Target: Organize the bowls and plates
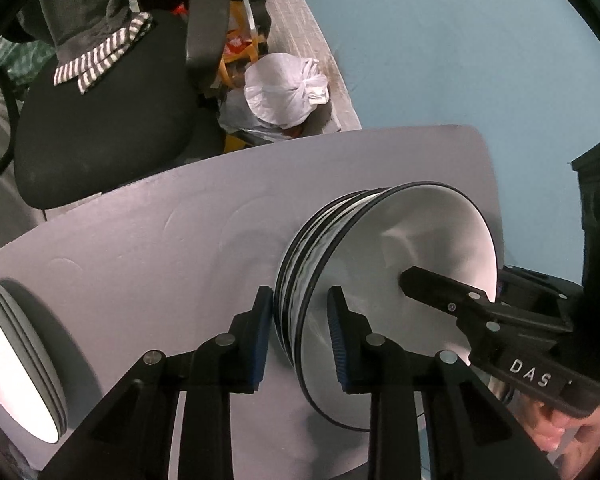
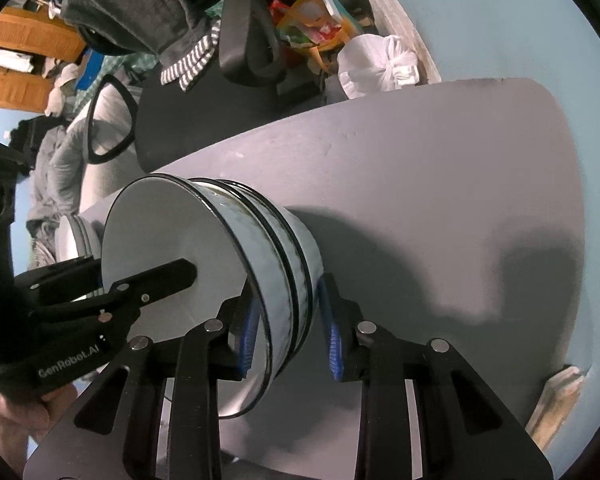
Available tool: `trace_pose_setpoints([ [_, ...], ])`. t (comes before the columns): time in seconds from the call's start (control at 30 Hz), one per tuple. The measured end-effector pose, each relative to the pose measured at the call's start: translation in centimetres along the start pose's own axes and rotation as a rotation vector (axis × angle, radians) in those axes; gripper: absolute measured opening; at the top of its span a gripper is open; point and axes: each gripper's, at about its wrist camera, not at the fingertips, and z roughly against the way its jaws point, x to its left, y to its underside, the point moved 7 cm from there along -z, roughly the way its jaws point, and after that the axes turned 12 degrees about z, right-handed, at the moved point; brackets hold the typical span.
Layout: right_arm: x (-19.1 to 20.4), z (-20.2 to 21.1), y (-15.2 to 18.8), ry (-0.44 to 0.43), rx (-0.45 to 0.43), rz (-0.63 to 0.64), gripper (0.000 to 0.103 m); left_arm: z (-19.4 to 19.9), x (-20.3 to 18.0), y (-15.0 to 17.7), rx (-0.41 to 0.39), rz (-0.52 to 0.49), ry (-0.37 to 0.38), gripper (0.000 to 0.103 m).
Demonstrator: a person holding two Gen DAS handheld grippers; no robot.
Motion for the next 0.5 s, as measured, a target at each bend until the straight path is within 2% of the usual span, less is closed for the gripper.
trace_pose_setpoints([
  [0.07, 0.1, 0.0, 0.0, 0.028, 0.004, 0.005, 0.027, 0.2, -0.1, 0.2, -0.007, -0.04, -0.017, 0.023],
  [0.2, 0.0, 0.2, -0.2, 0.091, 0.013, 0.013, 0.016, 0.2, 0.2, 0.4, 0.005, -0.035, -0.011, 0.022],
  [0.37, 0.0, 0.2, -0.3, 0.125, 0.022, 0.01, 0.015, 0.2, 0.5, 0.7, 0.006, -0.012, -0.003, 0.021],
  [0.5, 0.4, 0.1, 0.0, 0.114, 0.033, -0.001, 0.014, 0.5, 1.0, 1.4, 0.008, -0.006, -0.005, 0.021],
])
